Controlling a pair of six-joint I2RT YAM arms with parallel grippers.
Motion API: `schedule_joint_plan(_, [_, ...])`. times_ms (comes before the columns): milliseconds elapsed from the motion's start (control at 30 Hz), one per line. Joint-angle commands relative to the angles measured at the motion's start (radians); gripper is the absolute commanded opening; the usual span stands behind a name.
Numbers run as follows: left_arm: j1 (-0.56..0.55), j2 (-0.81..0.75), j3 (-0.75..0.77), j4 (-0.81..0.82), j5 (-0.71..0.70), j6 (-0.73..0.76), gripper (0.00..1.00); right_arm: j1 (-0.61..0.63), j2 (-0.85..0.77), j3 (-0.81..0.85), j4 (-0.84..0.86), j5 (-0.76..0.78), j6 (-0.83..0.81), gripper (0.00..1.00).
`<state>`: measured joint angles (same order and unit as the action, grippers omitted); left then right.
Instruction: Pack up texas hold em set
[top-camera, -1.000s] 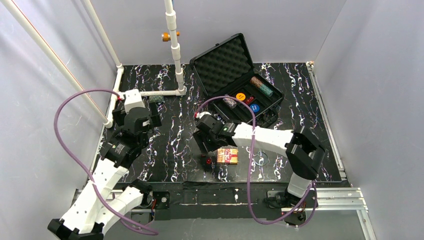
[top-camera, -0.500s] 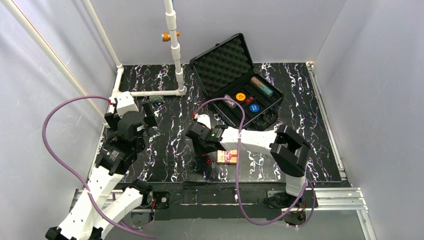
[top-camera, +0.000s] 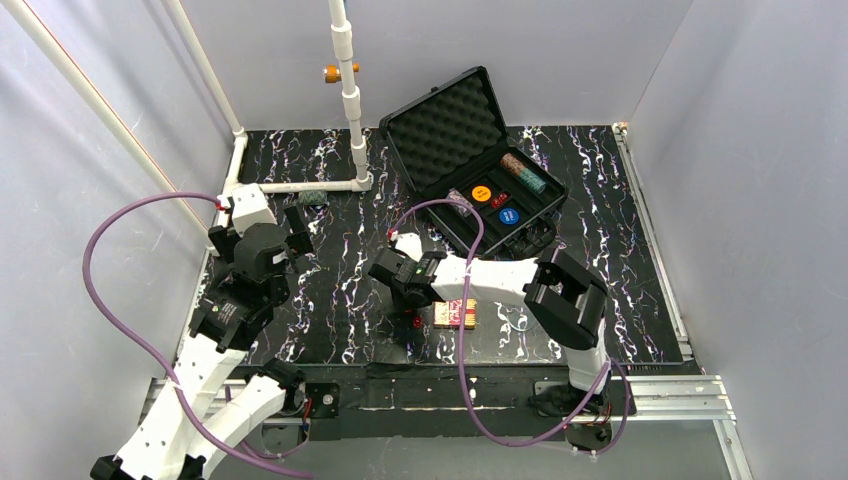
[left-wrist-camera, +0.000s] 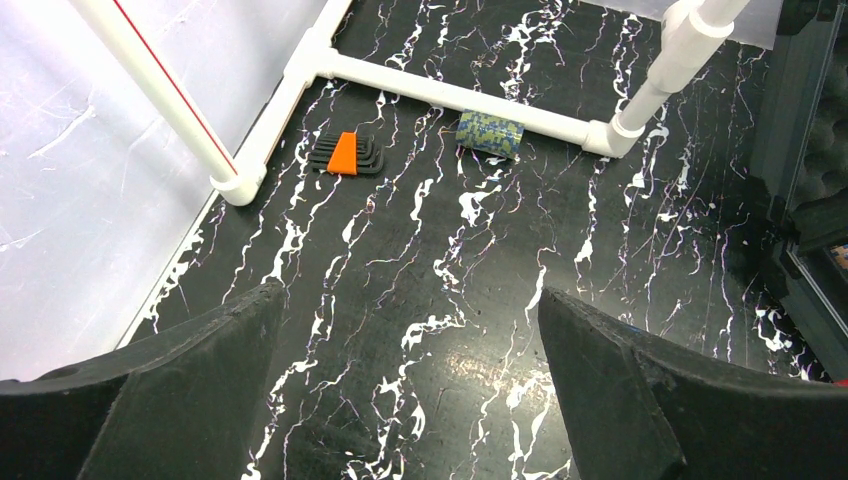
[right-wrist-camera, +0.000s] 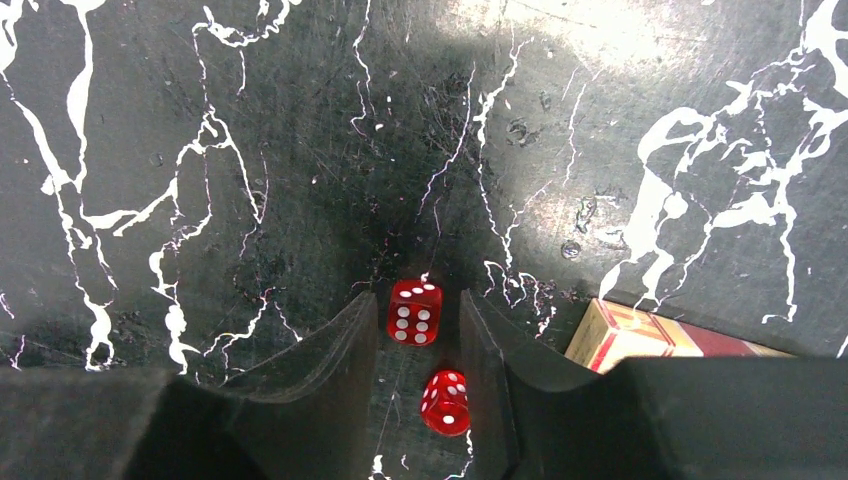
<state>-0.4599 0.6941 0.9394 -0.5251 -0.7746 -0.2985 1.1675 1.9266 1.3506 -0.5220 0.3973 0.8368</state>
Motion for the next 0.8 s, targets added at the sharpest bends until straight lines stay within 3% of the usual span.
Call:
schedule_joint_plan(0, [0.004, -0.012, -0.005, -0.002, -0.018, -0.003, 0.98, 0.008, 0.010, 0.035, 0.003, 0.009, 0.022, 0.42])
schedule_joint_plan(100, [0.004, -0.013, -0.005, -0.002, -0.016, -0.001, 0.98, 0.009, 0.013, 0.036, 0.004, 0.011, 0.020, 0.37])
schedule_joint_plan(700, [0.004, -0.015, -0.006, 0.000, -0.011, 0.002, 0.98, 0.015, 0.045, 0.063, -0.014, -0.006, 0.004, 0.35])
schedule_joint_plan(767, [0.004, -0.015, -0.005, 0.000, -0.011, 0.002, 0.98, 0.015, 0.046, 0.065, -0.013, -0.009, -0.001, 0.28])
